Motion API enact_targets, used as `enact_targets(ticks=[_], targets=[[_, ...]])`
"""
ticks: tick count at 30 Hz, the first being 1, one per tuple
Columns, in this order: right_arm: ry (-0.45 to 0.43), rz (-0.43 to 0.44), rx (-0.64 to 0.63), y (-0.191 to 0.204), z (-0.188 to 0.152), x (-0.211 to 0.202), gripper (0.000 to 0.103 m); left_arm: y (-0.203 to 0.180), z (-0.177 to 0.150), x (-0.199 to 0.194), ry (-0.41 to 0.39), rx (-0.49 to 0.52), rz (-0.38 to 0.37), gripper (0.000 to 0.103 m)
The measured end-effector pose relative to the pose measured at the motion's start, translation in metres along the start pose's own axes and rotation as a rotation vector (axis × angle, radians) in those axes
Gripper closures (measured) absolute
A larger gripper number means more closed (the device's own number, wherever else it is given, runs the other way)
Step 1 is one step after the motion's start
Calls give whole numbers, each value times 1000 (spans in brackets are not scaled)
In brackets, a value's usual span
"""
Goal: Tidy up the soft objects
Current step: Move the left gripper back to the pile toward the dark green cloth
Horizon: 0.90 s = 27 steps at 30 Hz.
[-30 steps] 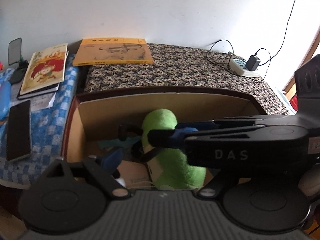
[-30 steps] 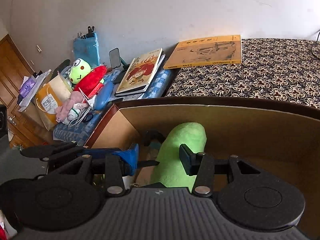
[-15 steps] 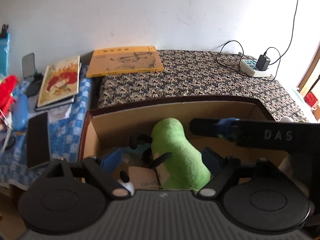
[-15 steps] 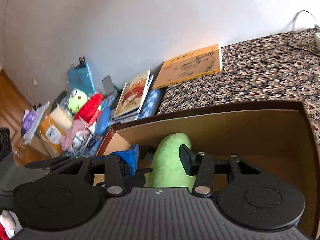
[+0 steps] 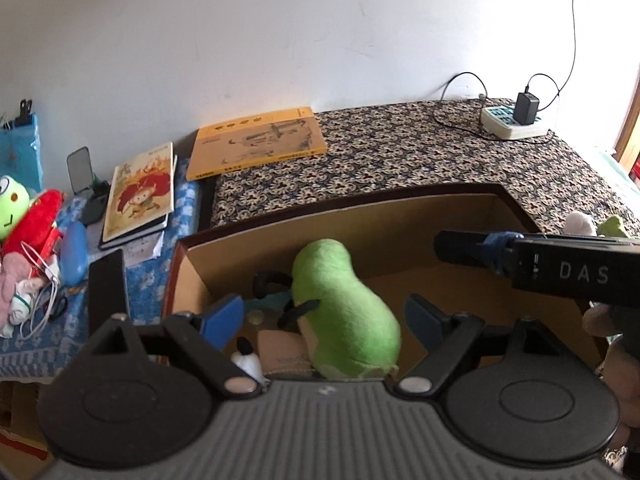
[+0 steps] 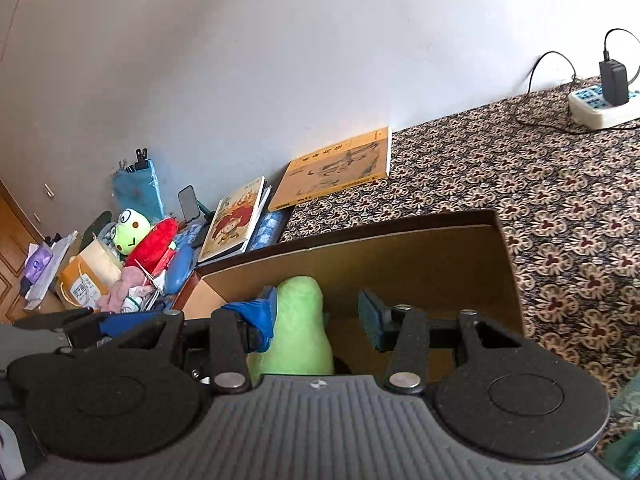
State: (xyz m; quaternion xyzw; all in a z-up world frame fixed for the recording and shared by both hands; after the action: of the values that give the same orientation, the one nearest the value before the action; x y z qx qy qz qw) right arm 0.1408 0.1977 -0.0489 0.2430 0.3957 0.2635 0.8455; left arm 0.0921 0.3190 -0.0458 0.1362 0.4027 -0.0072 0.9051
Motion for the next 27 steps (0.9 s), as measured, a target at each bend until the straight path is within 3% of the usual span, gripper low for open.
enact_targets(ticks=[12,23,27], targets=[[-44,16,67,-43,8,-59,73,-66,26,-25,-47,45,-40,16],[-102,-48,111,-126,27,-137,73,-171,60,-43,-117,116,-229,15],[-82,-93,158,-169,27,-157,73,-217,66,-46,-134,168,-316,12]])
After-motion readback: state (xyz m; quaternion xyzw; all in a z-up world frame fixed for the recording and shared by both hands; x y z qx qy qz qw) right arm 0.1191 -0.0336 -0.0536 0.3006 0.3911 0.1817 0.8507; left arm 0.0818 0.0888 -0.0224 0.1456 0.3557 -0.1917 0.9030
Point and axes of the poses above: each gripper's, at about its wrist camera, not at the fingertips, and x roughly the way its jaws point, y to its left, z to its top, the point moved 9 cm from there along x, roughly the way its jaws point, and after that the axes turned 14 degrees about x, right-handed, at the moved point
